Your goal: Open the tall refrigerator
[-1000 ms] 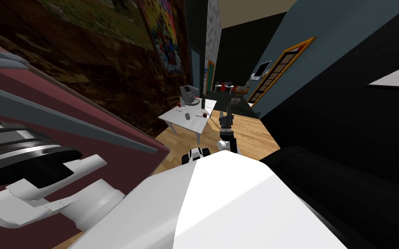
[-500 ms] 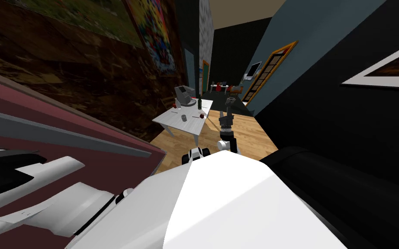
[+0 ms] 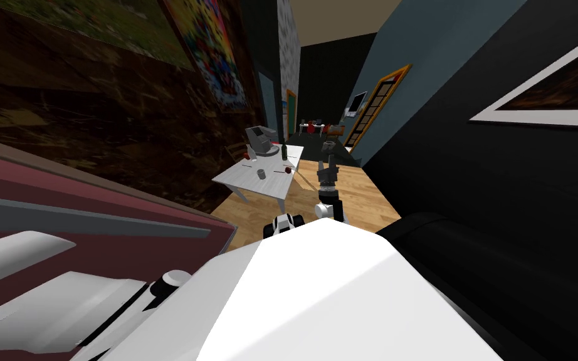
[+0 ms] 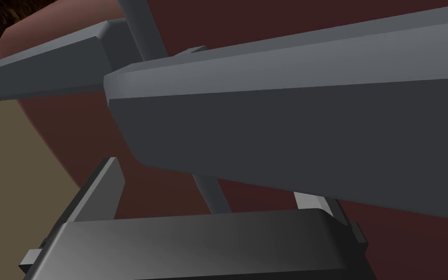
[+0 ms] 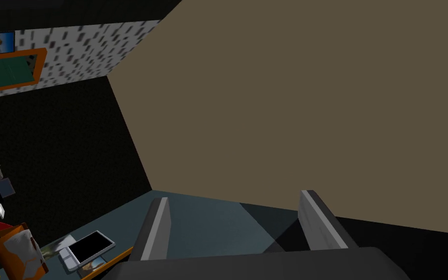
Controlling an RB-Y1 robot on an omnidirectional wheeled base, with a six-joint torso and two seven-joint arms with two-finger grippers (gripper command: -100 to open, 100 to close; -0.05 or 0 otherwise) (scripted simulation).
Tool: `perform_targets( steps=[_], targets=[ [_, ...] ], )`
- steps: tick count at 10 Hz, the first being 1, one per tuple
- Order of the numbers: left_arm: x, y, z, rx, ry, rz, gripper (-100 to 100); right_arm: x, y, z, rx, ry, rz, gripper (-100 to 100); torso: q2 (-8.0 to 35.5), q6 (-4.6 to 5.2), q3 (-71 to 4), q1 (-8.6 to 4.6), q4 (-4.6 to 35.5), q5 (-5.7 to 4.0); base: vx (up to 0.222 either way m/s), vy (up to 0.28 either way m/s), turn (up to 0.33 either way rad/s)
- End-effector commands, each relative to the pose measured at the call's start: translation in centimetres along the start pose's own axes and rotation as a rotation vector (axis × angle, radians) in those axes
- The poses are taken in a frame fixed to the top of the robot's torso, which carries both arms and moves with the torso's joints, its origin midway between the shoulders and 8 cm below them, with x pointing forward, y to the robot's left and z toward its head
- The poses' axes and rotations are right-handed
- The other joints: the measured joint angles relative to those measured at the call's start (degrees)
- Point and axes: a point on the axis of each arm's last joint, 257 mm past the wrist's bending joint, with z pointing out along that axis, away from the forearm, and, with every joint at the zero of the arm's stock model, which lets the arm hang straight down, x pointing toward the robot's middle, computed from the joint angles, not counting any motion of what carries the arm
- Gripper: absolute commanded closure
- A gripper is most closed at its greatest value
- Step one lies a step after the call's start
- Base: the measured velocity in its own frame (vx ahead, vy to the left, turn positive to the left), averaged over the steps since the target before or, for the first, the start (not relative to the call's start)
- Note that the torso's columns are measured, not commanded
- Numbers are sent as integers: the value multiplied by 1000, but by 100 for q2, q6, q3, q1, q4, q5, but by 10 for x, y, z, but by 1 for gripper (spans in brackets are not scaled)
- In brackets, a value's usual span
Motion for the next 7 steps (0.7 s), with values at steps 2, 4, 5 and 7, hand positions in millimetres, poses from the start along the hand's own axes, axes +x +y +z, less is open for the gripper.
perform_targets(
  steps=[2,4,5,7],
  targets=[
    [-30,-19,20,9,-64,-13,-100,0,0,0,0,0,0,0,-29,8,-36,27,6,-29,15,-26,-45],
    [-43,-24,25,8,-89,-18,-100,0,0,0,0,0,0,0,-37,13,-45,32,6,-37,21,-22,-50],
    [-43,-25,25,8,-89,-18,-100,0,0,0,0,0,0,0,-46,20,-69,49,17,-66,30,16,-57],
    [-55,-30,30,9,-112,-24,-100,0,0,0,0,0,0,0,-63,32,-71,67,-6,-29,40,12,-48]
  ],
)
